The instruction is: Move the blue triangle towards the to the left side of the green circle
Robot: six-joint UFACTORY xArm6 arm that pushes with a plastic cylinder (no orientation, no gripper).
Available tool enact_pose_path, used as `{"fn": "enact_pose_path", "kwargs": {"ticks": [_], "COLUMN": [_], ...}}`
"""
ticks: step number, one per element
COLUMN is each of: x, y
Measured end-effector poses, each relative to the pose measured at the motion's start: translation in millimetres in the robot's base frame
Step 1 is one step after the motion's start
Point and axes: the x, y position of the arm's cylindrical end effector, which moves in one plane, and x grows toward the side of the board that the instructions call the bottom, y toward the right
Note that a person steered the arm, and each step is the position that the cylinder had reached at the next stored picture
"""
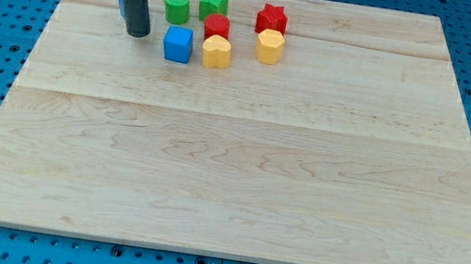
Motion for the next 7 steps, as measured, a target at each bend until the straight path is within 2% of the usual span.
{"fn": "enact_pose_path", "kwargs": {"ticks": [1, 7], "x": [-31.0, -34.8], "y": [-6.7, -4.8]}}
